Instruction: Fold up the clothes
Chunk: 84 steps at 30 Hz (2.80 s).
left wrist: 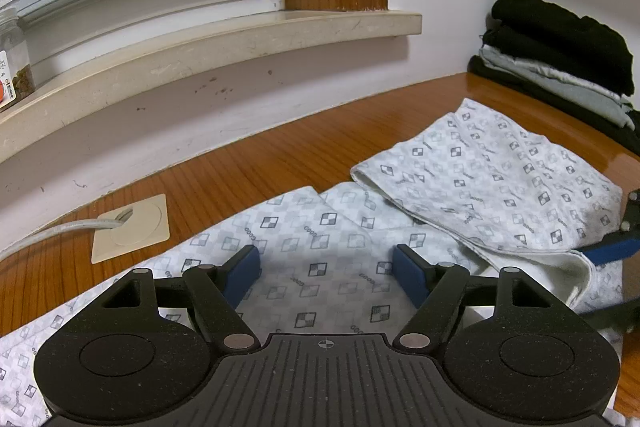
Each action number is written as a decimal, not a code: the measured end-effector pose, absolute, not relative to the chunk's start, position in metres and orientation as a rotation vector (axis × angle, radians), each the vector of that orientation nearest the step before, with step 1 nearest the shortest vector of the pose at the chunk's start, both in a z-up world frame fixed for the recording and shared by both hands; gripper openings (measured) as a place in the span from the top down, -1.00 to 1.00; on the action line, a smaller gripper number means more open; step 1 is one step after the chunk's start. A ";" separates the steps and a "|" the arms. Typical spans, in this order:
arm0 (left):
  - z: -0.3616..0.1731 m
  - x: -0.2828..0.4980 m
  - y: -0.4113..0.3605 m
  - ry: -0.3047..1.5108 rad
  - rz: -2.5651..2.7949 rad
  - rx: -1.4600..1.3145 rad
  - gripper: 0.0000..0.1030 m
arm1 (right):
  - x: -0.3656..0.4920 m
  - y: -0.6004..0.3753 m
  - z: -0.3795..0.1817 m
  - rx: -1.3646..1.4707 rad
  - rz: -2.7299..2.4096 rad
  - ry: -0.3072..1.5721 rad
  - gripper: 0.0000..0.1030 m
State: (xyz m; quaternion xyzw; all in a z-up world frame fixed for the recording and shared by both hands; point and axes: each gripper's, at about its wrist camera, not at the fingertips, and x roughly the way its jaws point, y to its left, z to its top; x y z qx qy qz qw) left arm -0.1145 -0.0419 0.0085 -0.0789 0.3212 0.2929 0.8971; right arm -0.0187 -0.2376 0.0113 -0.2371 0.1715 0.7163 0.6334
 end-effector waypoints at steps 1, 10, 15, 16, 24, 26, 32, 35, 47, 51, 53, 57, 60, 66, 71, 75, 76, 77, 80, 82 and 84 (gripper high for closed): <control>0.008 -0.115 -0.042 0.665 0.606 -0.164 -0.49 | -0.020 -0.237 0.011 -0.551 1.639 0.388 0.24; 0.025 -0.116 -0.029 0.624 0.609 -0.391 -0.50 | 0.018 -0.246 0.023 -0.298 1.582 0.448 0.84; 0.040 -0.107 -0.024 0.550 0.532 -0.633 -0.51 | 0.028 -0.255 0.032 -0.212 1.562 0.417 0.84; 0.038 -0.104 -0.021 0.536 0.510 -0.697 -0.51 | 0.029 -0.256 0.033 -0.206 1.559 0.410 0.84; 0.012 -0.090 -0.003 0.465 0.425 -1.070 -0.54 | 0.033 -0.262 0.042 -0.159 1.540 0.349 0.85; 0.008 -0.090 -0.004 0.430 0.407 -1.120 -0.57 | 0.036 -0.263 0.045 -0.139 1.545 0.349 0.85; -0.004 -0.088 0.004 0.337 0.370 -1.245 -0.62 | 0.030 -0.271 0.042 -0.162 1.567 0.318 0.85; -0.007 -0.088 0.007 0.303 0.381 -1.265 -0.62 | 0.024 -0.273 0.034 -0.205 1.573 0.302 0.85; 0.007 -0.074 -0.004 0.419 0.463 -1.021 0.49 | 0.017 -0.276 0.047 -0.172 1.623 0.270 0.85; 0.046 -0.090 -0.006 0.372 0.435 -0.936 0.92 | 0.004 -0.270 0.083 -0.135 1.713 0.227 0.86; 0.081 -0.101 -0.011 0.349 0.425 -0.872 0.92 | -0.009 -0.268 0.106 -0.124 1.758 0.180 0.87; 0.169 -0.134 -0.020 0.313 0.447 -0.707 0.92 | -0.032 -0.257 0.159 -0.040 1.851 0.135 0.87; 0.230 -0.173 -0.026 0.265 0.488 -0.626 0.92 | -0.057 -0.243 0.206 0.083 1.912 0.133 0.87; 0.325 -0.268 -0.048 0.217 0.636 -0.493 0.92 | -0.121 -0.219 0.265 0.262 2.008 0.135 0.87; 0.339 -0.342 -0.048 0.214 0.742 -0.493 0.92 | -0.181 -0.193 0.275 0.259 2.061 0.140 0.87; 0.310 -0.390 -0.037 0.216 0.787 -0.547 0.92 | -0.219 -0.153 0.252 0.195 2.089 0.195 0.87; 0.299 -0.400 -0.032 0.216 0.796 -0.568 0.92 | -0.229 -0.151 0.244 0.165 2.095 0.199 0.87; 0.285 -0.411 -0.026 0.217 0.801 -0.595 0.92 | -0.239 -0.144 0.234 0.134 2.103 0.216 0.87; 0.241 -0.434 -0.009 0.232 0.819 -0.668 0.92 | -0.268 -0.123 0.201 0.035 2.118 0.264 0.87; 0.207 -0.447 0.003 0.257 0.836 -0.716 0.92 | -0.287 -0.110 0.177 -0.040 2.121 0.297 0.82; 0.169 -0.462 0.013 0.290 0.854 -0.759 0.81 | -0.306 -0.097 0.149 -0.137 2.130 0.342 0.65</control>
